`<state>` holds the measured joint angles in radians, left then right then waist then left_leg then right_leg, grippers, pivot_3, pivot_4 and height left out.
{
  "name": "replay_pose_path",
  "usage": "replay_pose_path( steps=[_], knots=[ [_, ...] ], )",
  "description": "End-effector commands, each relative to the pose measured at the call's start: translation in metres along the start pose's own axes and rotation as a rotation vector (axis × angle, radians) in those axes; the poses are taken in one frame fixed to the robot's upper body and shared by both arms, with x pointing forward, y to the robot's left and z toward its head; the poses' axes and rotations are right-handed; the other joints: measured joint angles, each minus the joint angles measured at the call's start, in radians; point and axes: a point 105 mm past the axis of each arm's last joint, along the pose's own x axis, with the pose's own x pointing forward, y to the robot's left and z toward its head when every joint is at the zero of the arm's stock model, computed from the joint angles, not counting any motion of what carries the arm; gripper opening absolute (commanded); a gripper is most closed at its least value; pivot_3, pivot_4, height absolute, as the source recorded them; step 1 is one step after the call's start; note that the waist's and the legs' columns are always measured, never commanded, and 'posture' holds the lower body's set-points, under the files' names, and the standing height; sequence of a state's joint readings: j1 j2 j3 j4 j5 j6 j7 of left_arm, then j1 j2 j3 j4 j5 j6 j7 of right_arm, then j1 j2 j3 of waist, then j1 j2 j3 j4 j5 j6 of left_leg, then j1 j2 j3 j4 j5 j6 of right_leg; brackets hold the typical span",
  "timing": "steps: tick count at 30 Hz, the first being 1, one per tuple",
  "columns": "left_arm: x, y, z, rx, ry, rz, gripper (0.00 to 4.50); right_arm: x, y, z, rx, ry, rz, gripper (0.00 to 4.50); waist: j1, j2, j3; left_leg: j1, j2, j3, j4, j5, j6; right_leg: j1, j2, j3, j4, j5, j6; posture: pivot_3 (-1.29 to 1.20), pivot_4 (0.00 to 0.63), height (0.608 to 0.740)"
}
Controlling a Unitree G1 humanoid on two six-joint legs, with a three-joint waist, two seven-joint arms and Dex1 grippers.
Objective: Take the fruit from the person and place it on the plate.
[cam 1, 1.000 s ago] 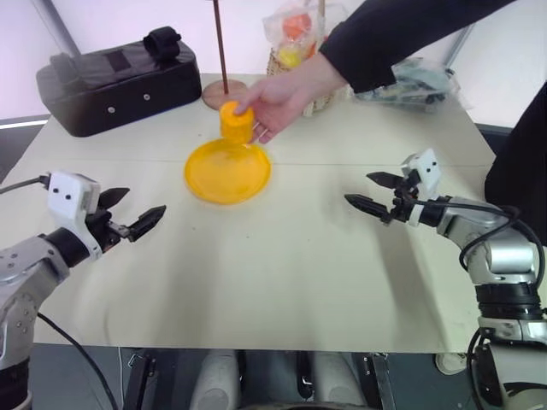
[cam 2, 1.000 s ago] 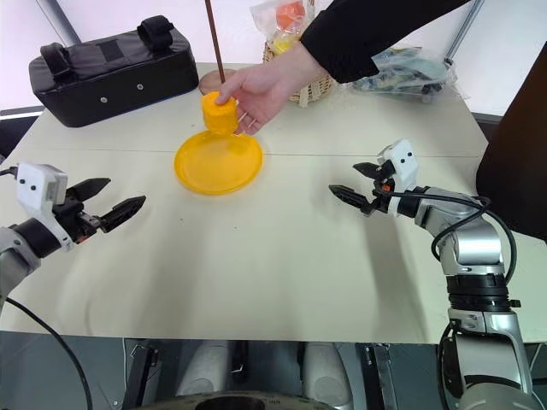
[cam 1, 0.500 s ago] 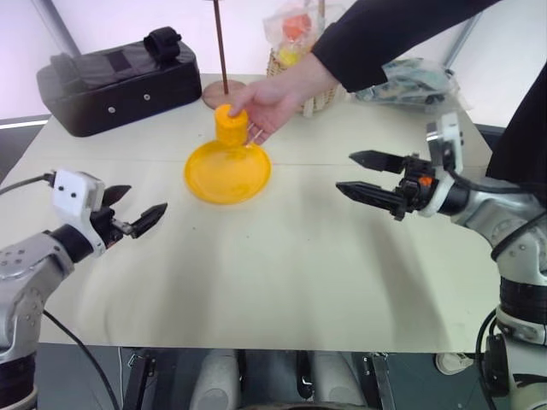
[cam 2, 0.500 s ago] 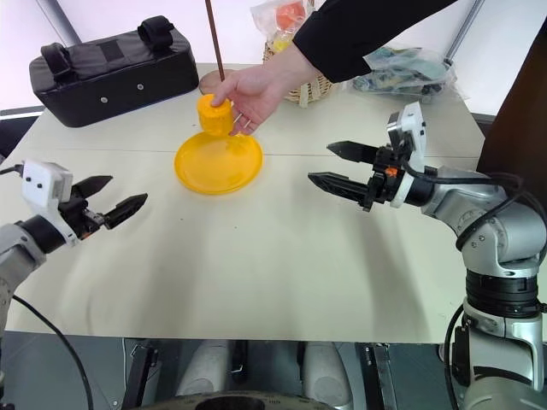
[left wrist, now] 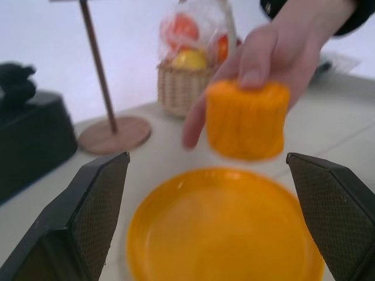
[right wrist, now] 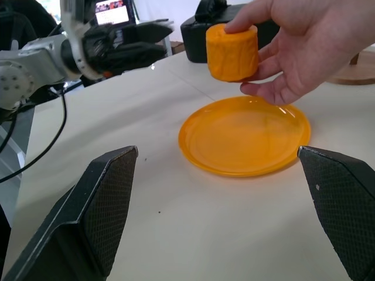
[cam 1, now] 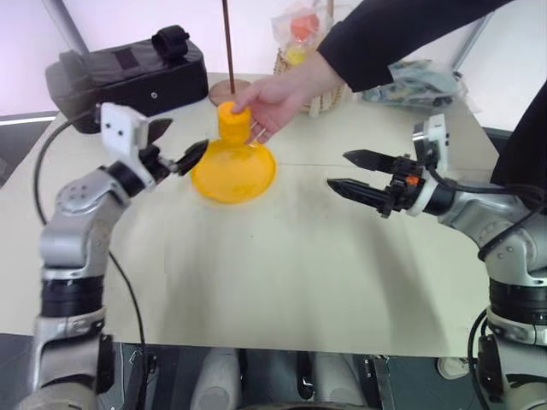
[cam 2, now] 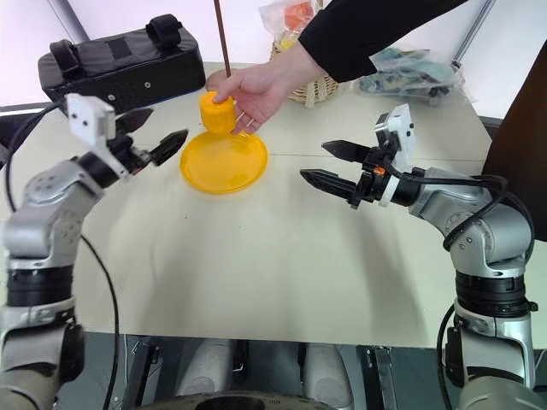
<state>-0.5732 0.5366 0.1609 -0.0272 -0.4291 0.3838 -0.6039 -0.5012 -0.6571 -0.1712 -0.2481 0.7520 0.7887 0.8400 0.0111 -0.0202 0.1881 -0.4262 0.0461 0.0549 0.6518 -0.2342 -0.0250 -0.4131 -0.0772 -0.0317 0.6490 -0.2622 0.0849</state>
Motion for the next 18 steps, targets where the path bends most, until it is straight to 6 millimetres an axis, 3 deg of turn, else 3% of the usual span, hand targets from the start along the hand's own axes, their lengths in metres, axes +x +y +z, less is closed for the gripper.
replay_pose_path(
  steps=[1, 13, 16, 18],
  knots=[
    [0.013, -0.004, 0.009, 0.038, -0.048, -0.027, 4.5, -0.002, 0.003, 0.007, -0.036, -0.032, -0.012, 4.46, -0.001, 0.0, 0.0, 0.0, 0.0, 0.0, 0.0, 0.0, 0.0, 0.0, 0.0, 0.0, 0.0, 0.0, 0.0, 0.0, 0.15, 0.74],
    [0.038, -0.004, 0.006, 0.035, -0.074, -0.043, 4.5, -0.004, 0.001, 0.005, -0.036, -0.044, -0.056, 4.46, -0.001, 0.0, 0.0, 0.0, 0.0, 0.0, 0.0, 0.0, 0.0, 0.0, 0.001, 0.0, 0.0, 0.0, 0.0, 0.0, 0.15, 0.74],
    [0.04, -0.008, 0.004, 0.029, -0.068, -0.062, 3.62, -0.004, 0.0, 0.004, -0.036, -0.048, -0.068, 4.5, -0.001, 0.0, 0.0, 0.0, 0.0, 0.0, 0.0, 0.0, 0.0, 0.0, 0.001, 0.0, 0.0, 0.0, 0.0, 0.0, 0.15, 0.74],
    [0.04, -0.009, 0.004, 0.026, -0.07, -0.071, 2.67, -0.004, -0.001, 0.004, -0.036, -0.051, -0.073, 4.5, -0.001, 0.0, 0.0, 0.0, 0.0, 0.0, 0.0, 0.0, 0.0, 0.0, 0.001, 0.0, 0.0, 0.0, 0.0, 0.0, 0.15, 0.74]
  ],
)
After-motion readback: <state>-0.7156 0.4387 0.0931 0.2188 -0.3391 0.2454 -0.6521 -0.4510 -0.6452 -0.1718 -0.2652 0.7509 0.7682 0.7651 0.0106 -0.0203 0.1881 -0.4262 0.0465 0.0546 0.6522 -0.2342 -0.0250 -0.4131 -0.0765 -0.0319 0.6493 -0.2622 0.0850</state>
